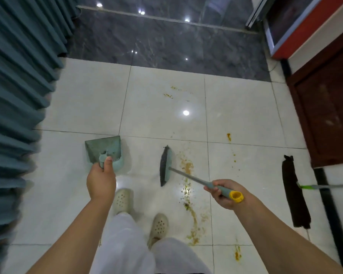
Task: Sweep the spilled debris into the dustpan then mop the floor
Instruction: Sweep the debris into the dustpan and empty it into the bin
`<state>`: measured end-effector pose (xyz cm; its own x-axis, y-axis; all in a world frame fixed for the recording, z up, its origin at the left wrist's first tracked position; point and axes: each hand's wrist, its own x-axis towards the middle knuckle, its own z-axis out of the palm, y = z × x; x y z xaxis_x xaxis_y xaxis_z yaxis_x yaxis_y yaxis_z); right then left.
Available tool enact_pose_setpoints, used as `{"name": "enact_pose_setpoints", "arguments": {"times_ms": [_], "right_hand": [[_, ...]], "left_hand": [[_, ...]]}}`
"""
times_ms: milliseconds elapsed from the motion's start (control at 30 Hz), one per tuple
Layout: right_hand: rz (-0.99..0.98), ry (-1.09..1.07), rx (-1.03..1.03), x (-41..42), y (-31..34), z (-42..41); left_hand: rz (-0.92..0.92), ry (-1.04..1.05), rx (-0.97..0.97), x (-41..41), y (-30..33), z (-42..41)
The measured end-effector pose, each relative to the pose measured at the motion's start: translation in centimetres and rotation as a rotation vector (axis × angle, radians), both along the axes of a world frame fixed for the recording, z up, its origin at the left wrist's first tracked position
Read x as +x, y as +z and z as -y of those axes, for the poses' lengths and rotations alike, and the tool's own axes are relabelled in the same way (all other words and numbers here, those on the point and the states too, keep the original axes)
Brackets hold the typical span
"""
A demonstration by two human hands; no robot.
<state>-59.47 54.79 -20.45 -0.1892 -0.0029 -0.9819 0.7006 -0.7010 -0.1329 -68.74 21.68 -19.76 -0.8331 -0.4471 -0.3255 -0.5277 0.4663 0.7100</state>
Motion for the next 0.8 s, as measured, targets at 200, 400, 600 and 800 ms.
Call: {"name": "enact_pose_setpoints", "arguments": {"times_ms": [200,400,600,800], "right_hand": [[-0.009,-0.056,0.028,0.4,2.0,0.1],[-0.013,0.019,-0.010,-5.0,3.5,4.0],[-0.061,0.092,-0.034,-16.3,2.3,11.7],[-0.068,0.140,-0.145,-28.2,-0.3,19.5]], "left_hand": [[-0.006,-0.098,0.007,-3.6,-0.6,-1.2],[-0.014,-0.159,0.042,-9.5,-0.4,0.1],[0.005,-0.105,0.126,-17.7,0.2,4.9],[0.017,-0.107,0.085,-25.9,0.2,9.9]]}}
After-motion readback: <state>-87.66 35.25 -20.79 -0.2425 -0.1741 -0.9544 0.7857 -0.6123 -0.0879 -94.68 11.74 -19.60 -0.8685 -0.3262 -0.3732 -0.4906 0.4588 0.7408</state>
